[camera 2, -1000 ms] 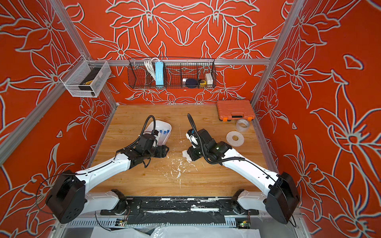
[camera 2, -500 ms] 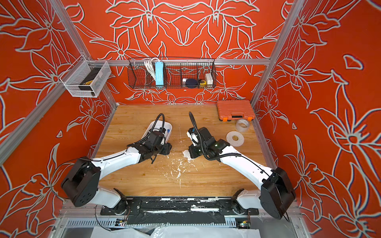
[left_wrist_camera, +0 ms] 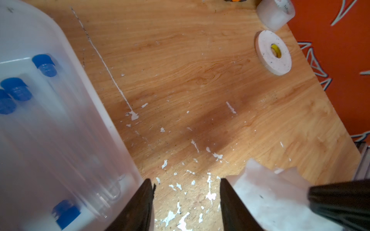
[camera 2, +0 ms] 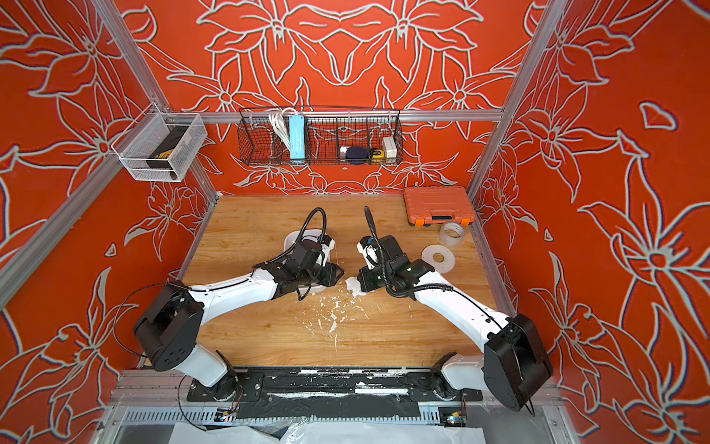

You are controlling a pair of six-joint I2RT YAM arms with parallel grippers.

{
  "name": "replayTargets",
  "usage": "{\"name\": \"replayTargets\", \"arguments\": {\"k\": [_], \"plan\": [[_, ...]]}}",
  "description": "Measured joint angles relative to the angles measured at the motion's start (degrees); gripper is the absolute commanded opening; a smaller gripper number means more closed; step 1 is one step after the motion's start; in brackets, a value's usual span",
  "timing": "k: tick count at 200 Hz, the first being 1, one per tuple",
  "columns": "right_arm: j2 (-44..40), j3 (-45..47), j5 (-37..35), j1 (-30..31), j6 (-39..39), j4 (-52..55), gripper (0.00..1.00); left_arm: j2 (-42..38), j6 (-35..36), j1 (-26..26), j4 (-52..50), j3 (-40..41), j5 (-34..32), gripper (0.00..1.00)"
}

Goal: Wipe the exteriors of test tubes
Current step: Adjust the storage box at the center of the board.

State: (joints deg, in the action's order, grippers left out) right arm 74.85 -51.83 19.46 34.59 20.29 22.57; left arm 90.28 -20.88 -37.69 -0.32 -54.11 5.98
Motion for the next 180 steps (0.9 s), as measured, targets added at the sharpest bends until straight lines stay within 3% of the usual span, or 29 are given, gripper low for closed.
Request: {"name": "replayTargets", "arguments": {"k": [6, 14, 67, 104, 148, 180], "plan": [[0.2, 0.2, 0.4, -0.6, 0.3, 0.1, 0.57, -0.3, -0.1, -0.1, -0.3, 0.0, 0.0, 0.53], [1.2, 0.1, 1.0, -1.2, 0.3, 0.5, 0.67, -0.9, -0.1, -0.3, -0.8, 0.0, -0.3, 0.53], [12.0, -1.3, 2.7, -2.3, 1.0, 1.9, 0.91, -9.2, -0.4, -1.4, -2.7, 1.5, -1.7, 0.59], [11.9, -1.4, 4.3, -3.7, 1.5, 1.2, 0.92, -13.2, -0.4, -4.7, -2.3, 4.5, -2.2, 0.71], [7.8, 1.1, 10.9, -11.3, 8.3, -5.3, 0.91, -14.3, -0.7, -14.1, 1.8, 12.2, -5.0, 0.73], [8.4, 2.2, 16.1, -16.5, 14.4, -9.5, 0.91, -10.4, 0.1, -20.0, 7.7, 12.3, -9.3, 0.75]]}}
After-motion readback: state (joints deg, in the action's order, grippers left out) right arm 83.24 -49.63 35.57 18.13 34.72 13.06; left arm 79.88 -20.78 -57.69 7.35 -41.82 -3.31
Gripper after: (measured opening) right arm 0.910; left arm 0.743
